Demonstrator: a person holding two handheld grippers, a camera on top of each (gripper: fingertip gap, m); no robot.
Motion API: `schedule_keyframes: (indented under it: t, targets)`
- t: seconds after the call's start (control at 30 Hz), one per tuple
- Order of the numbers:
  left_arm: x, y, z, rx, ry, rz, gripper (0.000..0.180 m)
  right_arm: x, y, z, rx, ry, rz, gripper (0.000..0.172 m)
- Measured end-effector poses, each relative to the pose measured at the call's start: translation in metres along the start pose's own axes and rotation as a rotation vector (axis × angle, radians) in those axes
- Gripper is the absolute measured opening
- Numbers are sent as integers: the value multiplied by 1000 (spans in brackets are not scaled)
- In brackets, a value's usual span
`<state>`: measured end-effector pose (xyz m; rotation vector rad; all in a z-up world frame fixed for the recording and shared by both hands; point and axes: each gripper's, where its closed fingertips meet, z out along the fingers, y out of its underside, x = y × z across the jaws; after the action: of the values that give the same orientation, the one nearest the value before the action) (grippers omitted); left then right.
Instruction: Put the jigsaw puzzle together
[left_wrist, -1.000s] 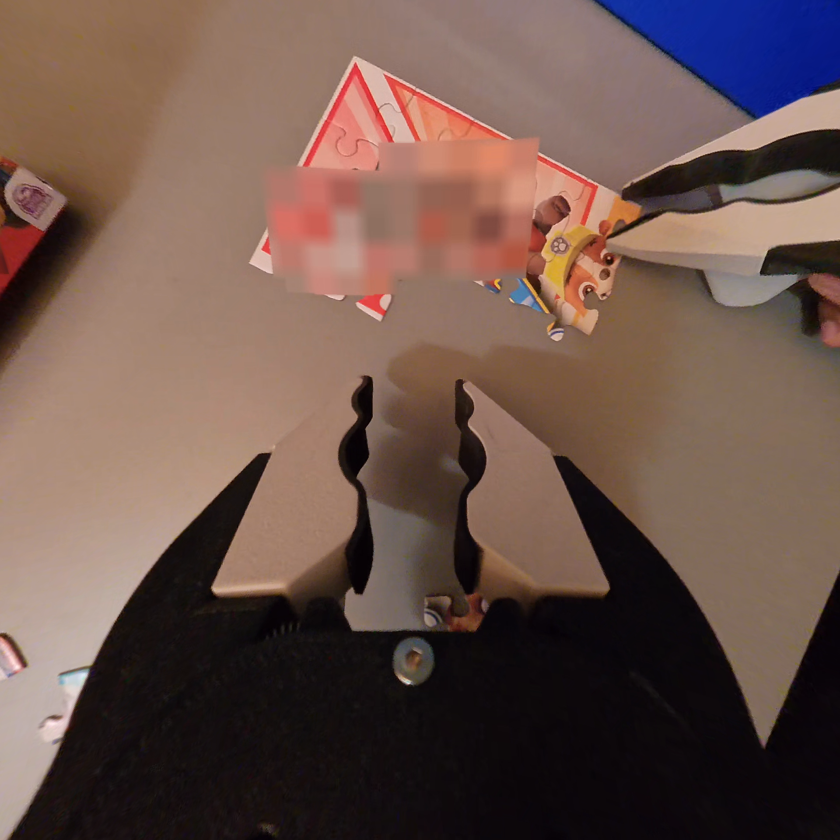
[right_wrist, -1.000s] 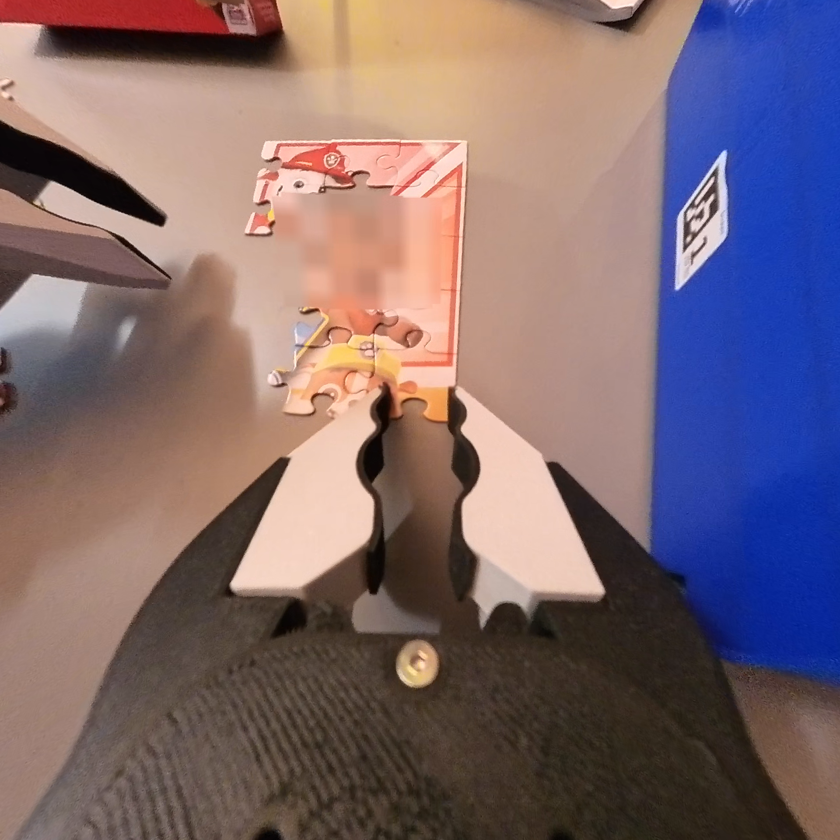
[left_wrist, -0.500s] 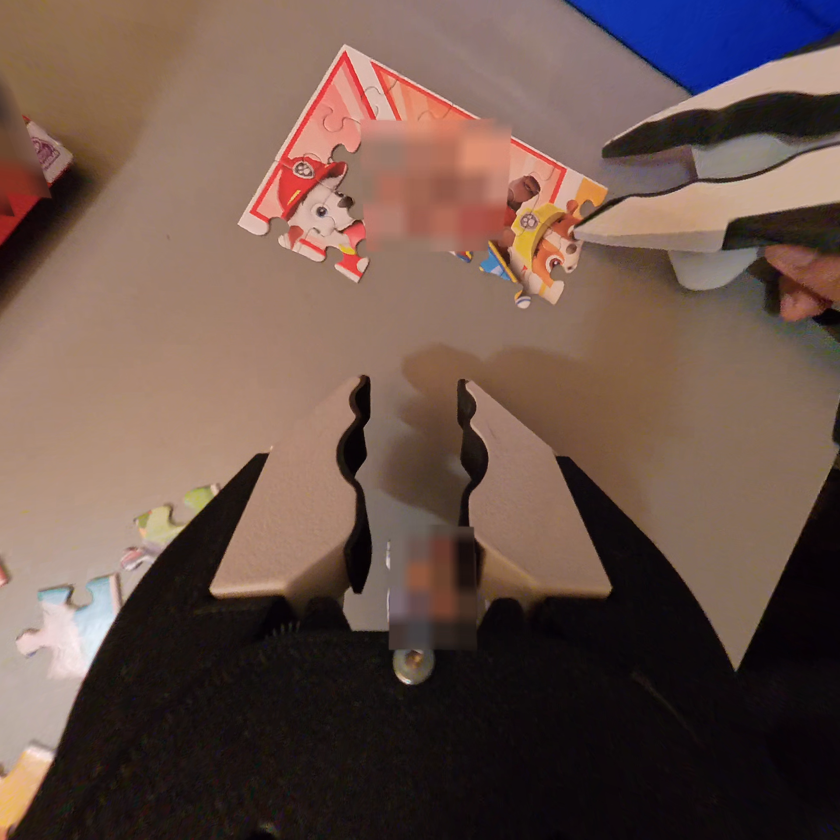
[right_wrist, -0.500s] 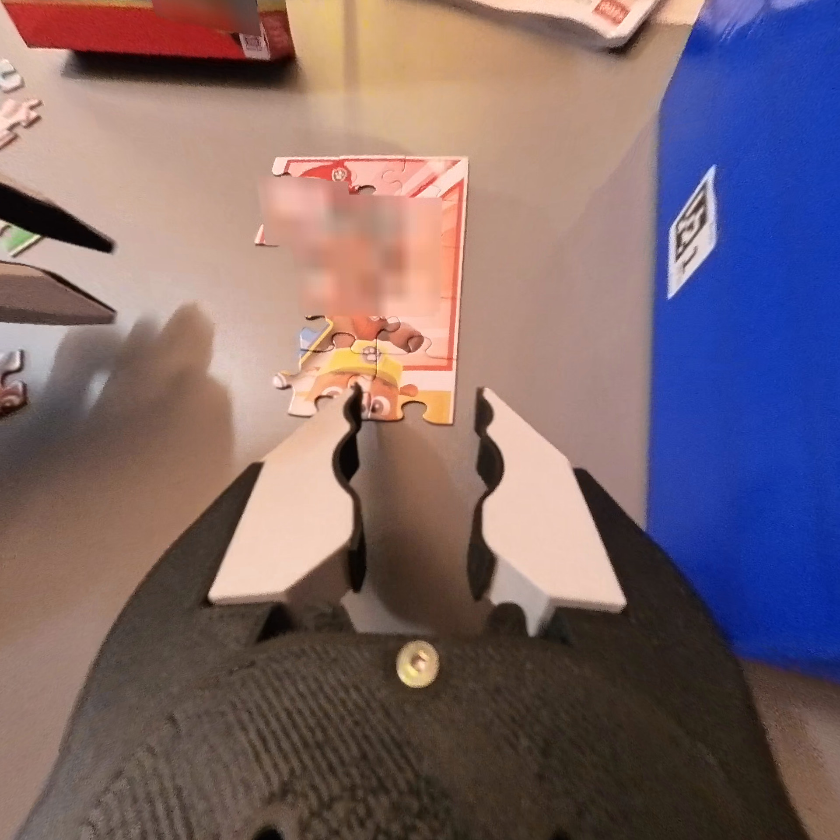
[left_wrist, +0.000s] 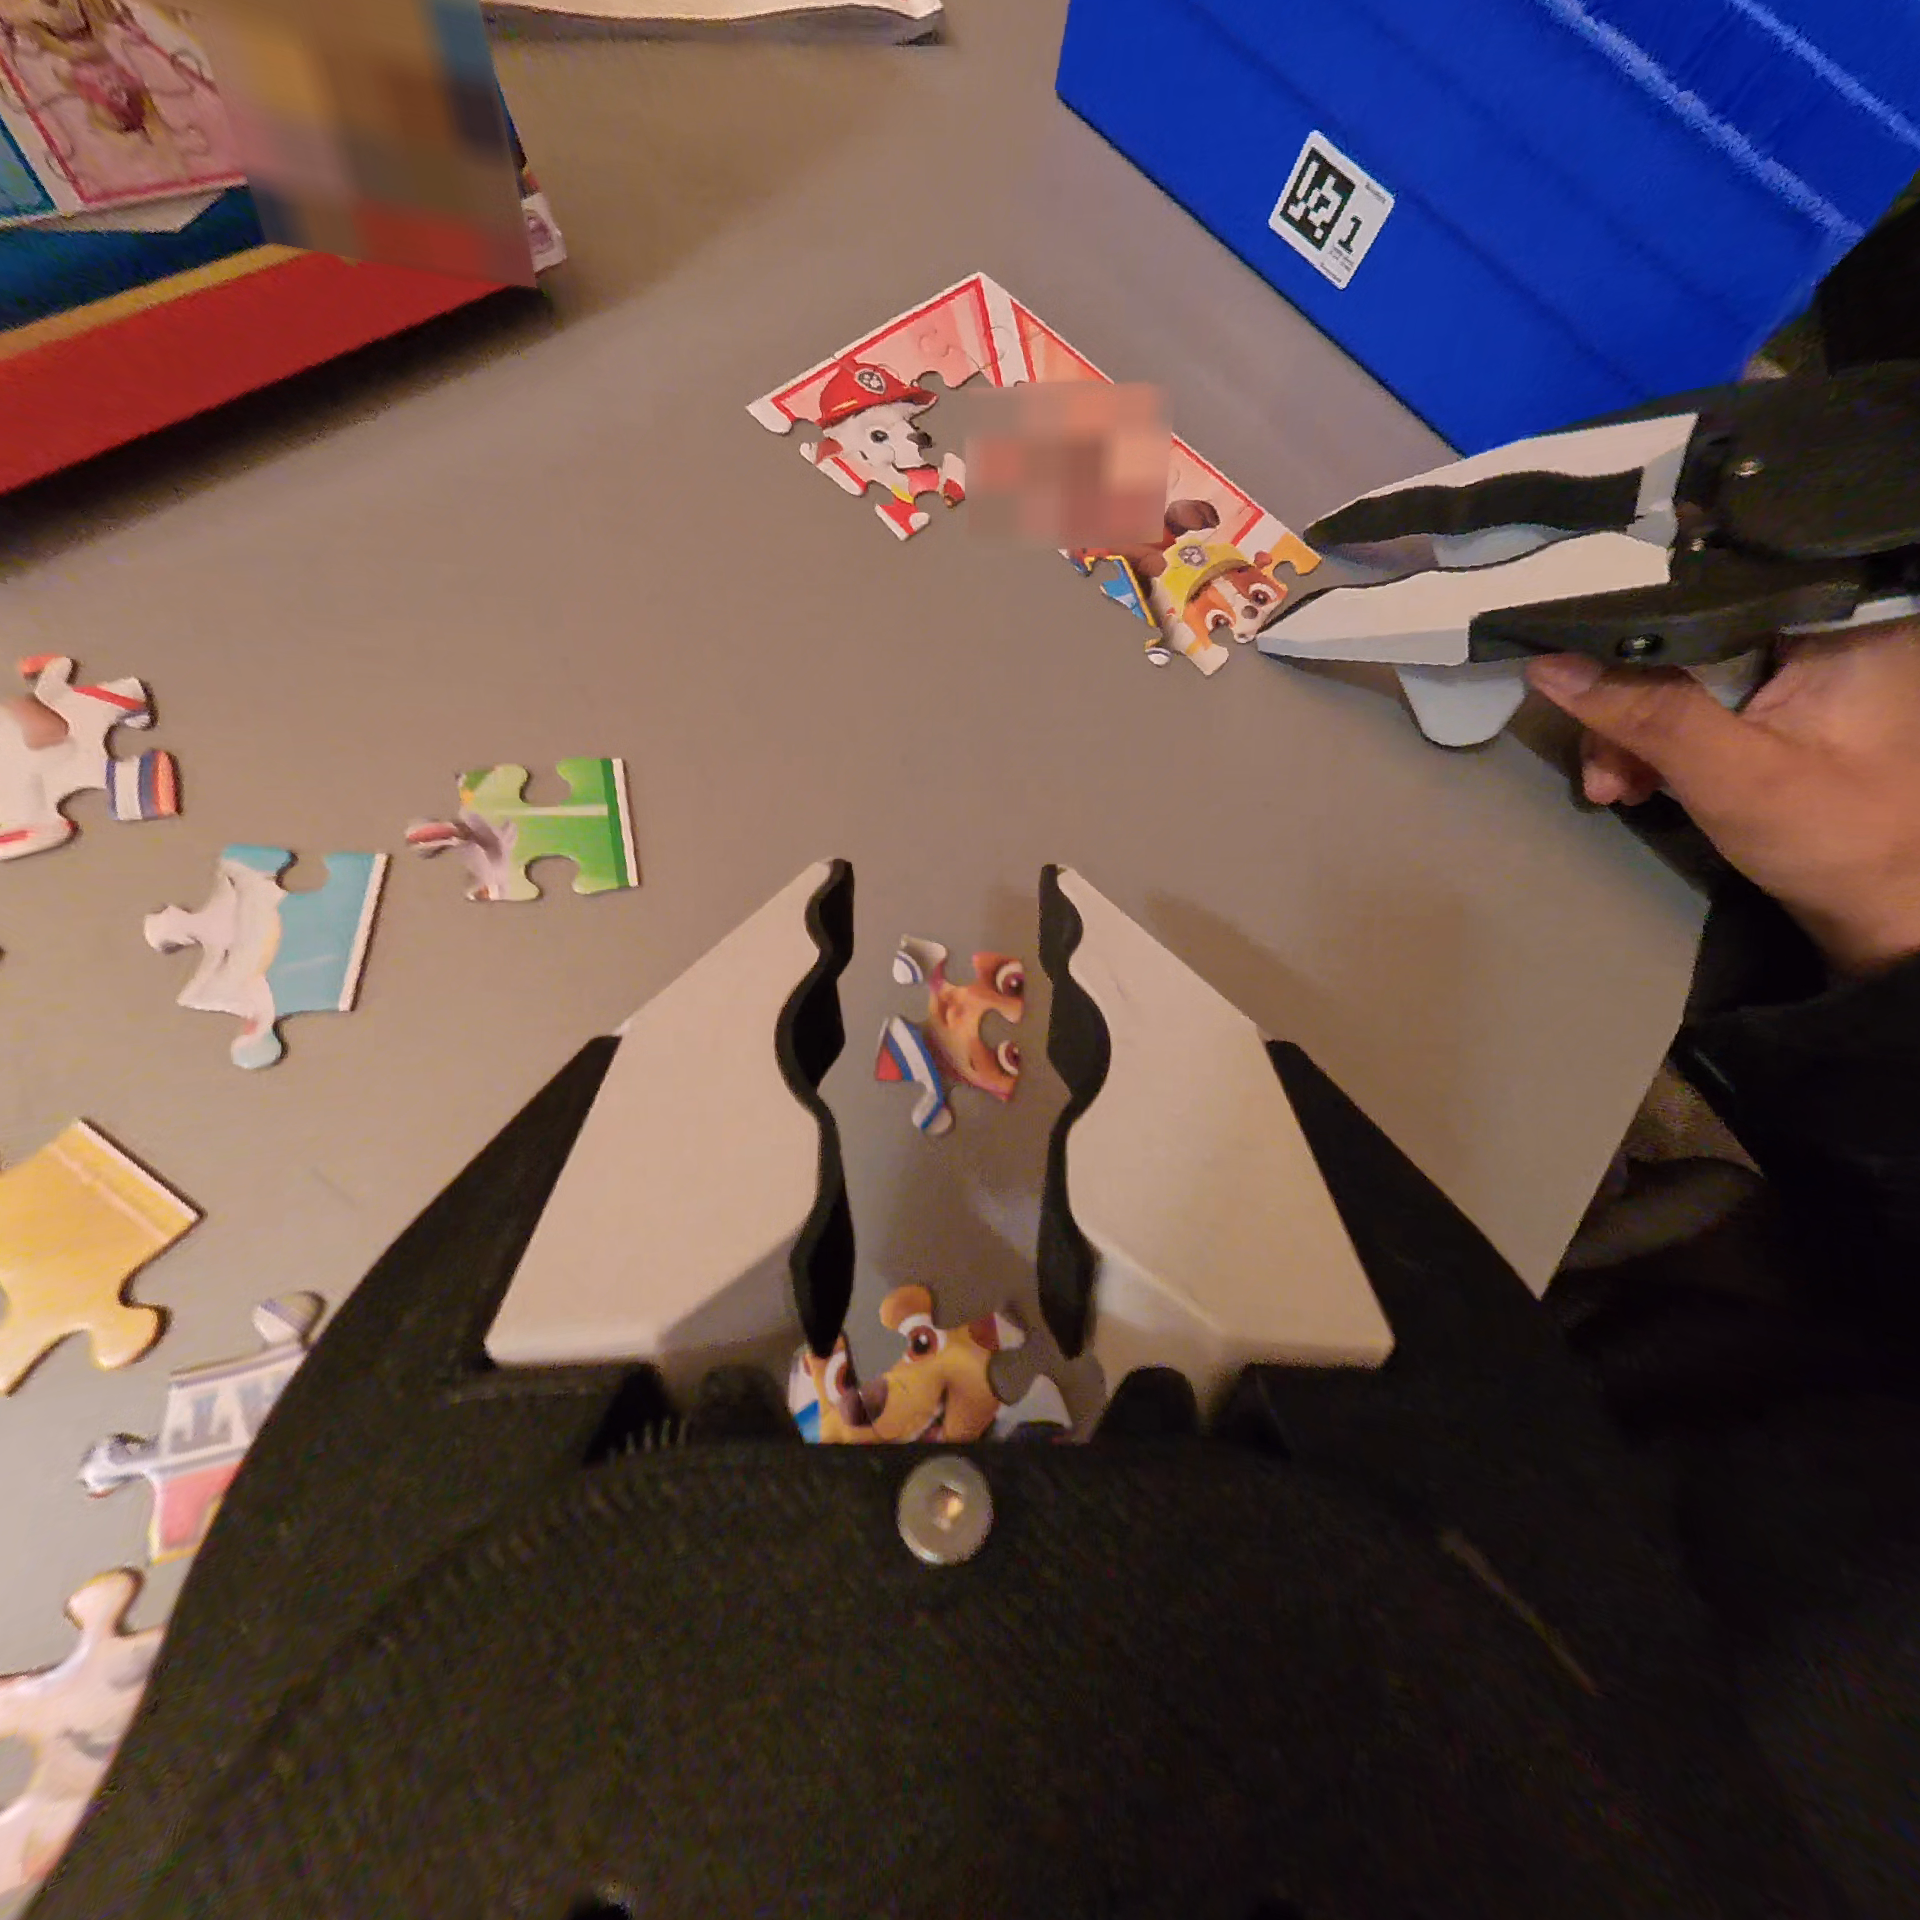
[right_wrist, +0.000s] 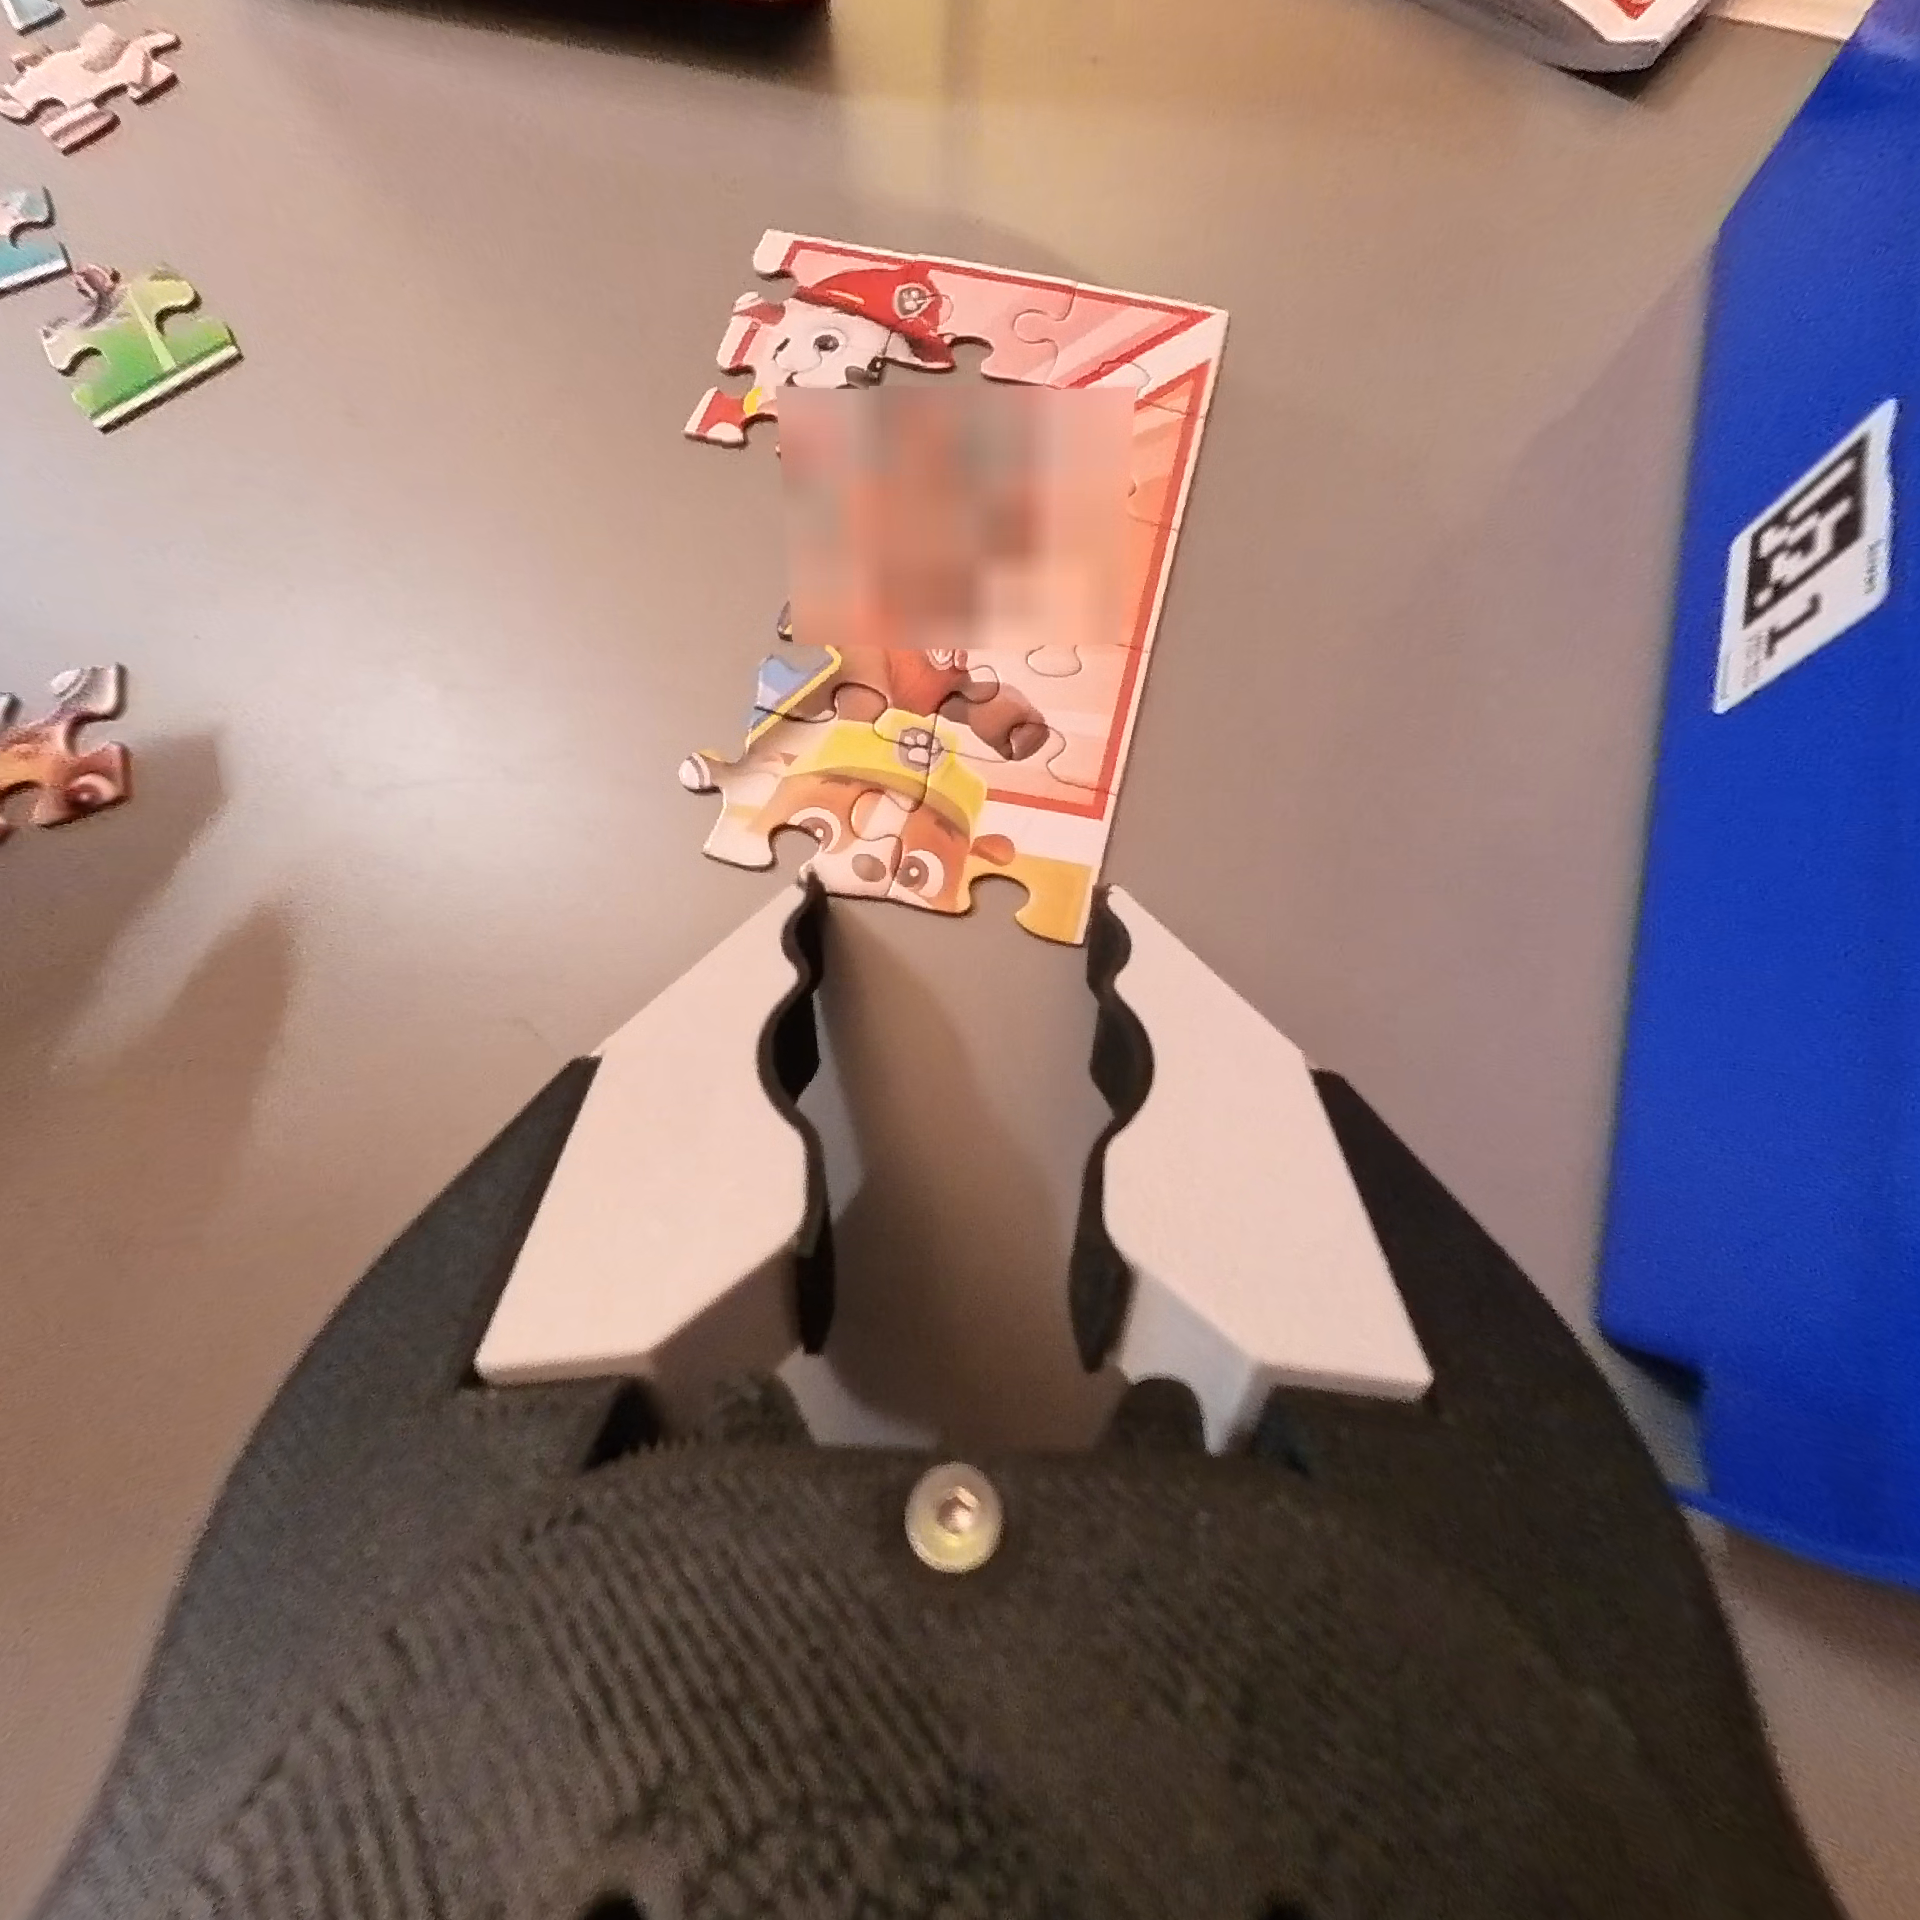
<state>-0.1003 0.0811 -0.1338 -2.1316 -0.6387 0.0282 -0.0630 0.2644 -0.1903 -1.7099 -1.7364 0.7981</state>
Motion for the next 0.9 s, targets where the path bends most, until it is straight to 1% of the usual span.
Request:
schedule_keyframes:
  t: [0.27, 0.37, 0.47, 0.57, 0.63, 0.77, 0.9]
  targets:
    - [0, 2, -24, 81, -34, -23, 34, -6, -1, 0, 5, -48, 0, 50]
    - [-2, 7, -34, 115, -57, -36, 33, -6, 0, 0, 2, -38, -12, 51]
    - [2, 15, -44, 151, -51, -55, 33, -5, -2, -2, 15, -36, -7, 61]
    - [4, 34, -52, 110, -64, -79, 33, -6, -11, -10, 95, -49, -4, 58]
    - [4, 38, -61, 134, -75, -84, 33, -7, -20, -20, 177, -56, -10, 54]
    - [-1, 45, -71, 174, -105, -91, 34, -9, -35, -43, 346, -43, -37, 43]
    - [-23, 47, -78, 167, -168, -74, 34, -10, -37, -47, 375, -39, -48, 38]
